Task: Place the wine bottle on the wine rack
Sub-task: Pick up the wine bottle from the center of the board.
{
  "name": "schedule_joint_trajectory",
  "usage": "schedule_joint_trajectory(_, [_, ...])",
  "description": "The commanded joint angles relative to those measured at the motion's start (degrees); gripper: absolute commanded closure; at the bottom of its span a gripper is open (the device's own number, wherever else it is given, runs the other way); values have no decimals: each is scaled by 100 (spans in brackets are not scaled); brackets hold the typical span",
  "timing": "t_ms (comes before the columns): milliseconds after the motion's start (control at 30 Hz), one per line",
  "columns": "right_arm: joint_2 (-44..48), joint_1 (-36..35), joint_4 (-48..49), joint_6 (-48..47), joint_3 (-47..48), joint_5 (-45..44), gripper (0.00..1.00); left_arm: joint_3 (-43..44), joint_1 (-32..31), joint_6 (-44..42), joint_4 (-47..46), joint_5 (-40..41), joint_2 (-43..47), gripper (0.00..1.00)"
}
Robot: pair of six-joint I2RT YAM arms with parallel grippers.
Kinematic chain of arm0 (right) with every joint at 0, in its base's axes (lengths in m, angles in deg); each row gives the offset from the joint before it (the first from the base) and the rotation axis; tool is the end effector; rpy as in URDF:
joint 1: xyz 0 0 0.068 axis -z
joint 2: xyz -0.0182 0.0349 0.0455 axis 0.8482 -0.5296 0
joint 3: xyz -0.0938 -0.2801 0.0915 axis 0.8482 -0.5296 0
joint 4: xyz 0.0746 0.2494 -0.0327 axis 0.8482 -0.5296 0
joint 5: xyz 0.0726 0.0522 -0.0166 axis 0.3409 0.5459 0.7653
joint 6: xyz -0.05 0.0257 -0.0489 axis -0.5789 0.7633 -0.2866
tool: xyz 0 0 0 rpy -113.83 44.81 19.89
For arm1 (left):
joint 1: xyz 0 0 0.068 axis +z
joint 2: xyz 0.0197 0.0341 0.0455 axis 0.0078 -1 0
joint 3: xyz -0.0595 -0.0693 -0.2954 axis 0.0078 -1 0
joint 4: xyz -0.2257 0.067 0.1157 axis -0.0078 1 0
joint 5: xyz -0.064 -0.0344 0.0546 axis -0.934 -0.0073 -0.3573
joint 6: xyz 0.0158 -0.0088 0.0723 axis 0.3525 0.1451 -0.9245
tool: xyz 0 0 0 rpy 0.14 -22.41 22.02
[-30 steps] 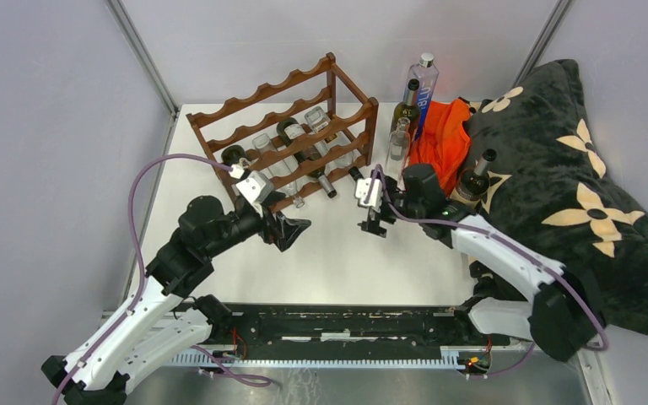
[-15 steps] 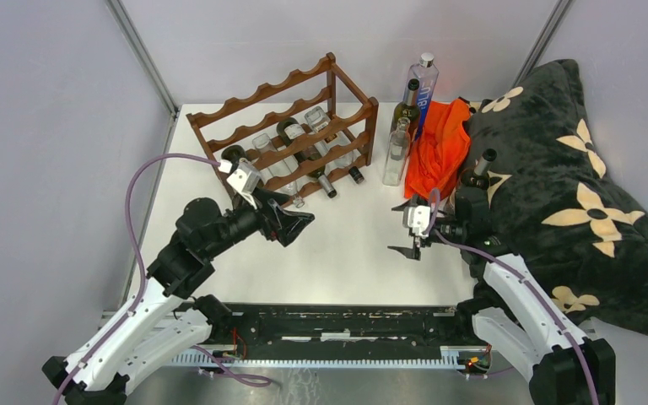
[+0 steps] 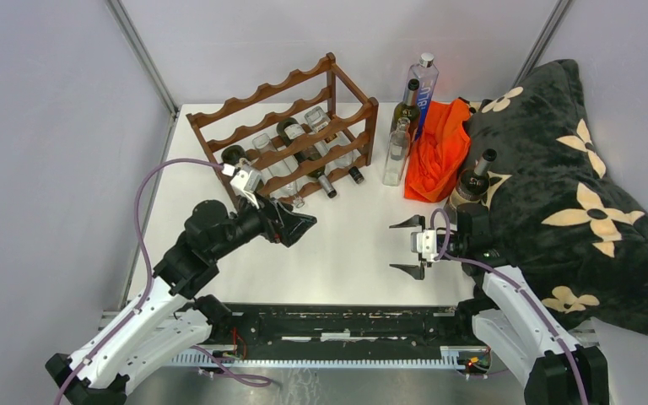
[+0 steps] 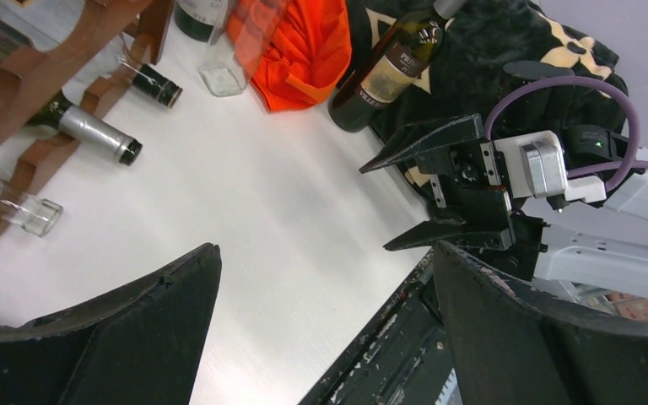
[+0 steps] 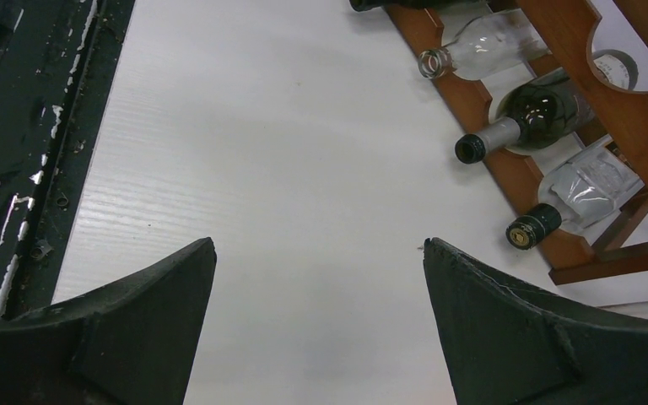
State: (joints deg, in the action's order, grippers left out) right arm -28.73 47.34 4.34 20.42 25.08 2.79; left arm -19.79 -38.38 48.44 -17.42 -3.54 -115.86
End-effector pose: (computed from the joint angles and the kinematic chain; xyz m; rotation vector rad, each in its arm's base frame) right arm 0.1242 0.0818 0.2204 -1.4926 1.1611 0.7257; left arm 0.1155 -0.1062 0.3539 0.3123 1.7794 -1.0206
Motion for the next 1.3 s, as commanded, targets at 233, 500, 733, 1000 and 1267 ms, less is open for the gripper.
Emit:
schedule_joint_trajectory(233, [-143,373,123,-365,-56,230,2,-751,23,557,-534,-566,974,0])
schedule_joint_trajectory(500, [12,447,-216,-745,13,81,2,-833,23,656,-1367,-962,1077,0])
schedule_joint_trajectory(733, [-69,438,-572,-1068,110,172,2,-694,22,619,-1496,-1005,1035,0])
schedule_joint_trajectory(1000, [-242,459,-571,-1051,125,-28,2,-799,23,609,-1271,-1057,1371,0])
schedule_joint_trajectory(1267, [-322,472,-725,-1269,159,-229,2,-912,23,617,-1219,-993,1557,0])
